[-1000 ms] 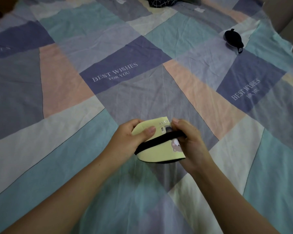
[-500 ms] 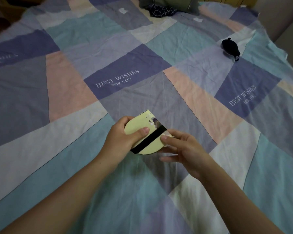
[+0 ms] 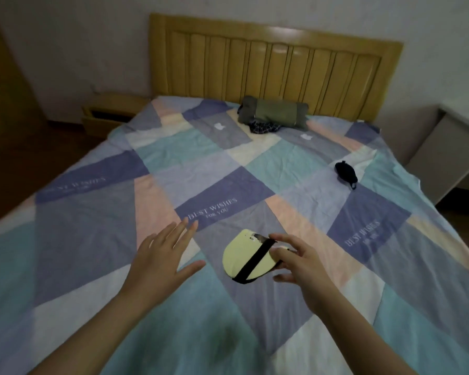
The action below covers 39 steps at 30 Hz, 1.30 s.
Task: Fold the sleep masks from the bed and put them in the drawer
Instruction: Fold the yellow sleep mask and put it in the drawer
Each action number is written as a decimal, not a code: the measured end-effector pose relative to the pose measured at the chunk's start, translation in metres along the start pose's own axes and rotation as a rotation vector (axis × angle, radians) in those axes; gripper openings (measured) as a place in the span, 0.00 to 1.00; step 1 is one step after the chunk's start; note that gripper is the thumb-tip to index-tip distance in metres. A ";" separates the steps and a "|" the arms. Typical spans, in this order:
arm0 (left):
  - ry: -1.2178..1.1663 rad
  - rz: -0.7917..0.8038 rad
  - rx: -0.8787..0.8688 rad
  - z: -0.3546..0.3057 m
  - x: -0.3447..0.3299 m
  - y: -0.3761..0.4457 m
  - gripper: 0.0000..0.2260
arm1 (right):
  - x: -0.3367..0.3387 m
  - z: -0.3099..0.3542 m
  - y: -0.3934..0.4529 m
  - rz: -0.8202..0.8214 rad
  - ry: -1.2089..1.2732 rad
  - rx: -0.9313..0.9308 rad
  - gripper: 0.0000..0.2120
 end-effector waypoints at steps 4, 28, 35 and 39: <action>0.058 -0.056 0.038 -0.014 0.077 -0.034 0.35 | -0.006 0.072 -0.048 0.049 0.020 0.101 0.15; 0.309 -0.385 0.339 0.128 0.434 -0.371 0.35 | -0.343 0.315 -0.318 0.540 -0.183 0.687 0.08; 0.337 -0.345 0.443 0.263 0.466 -0.479 0.36 | -0.509 0.316 -0.378 0.645 -0.221 1.004 0.13; 0.343 -0.355 0.461 0.332 0.481 -0.501 0.35 | -0.586 0.314 -0.379 0.708 -0.253 1.002 0.14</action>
Point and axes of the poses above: each hand's wrist, its own y-axis towards the middle knuckle, its own x-axis out of the back of the hand, z = x × y, the point moved 4 cm from there along y, towards the middle knuckle, and after that the axes turned 1 degree about -y, right-handed, at the moved point
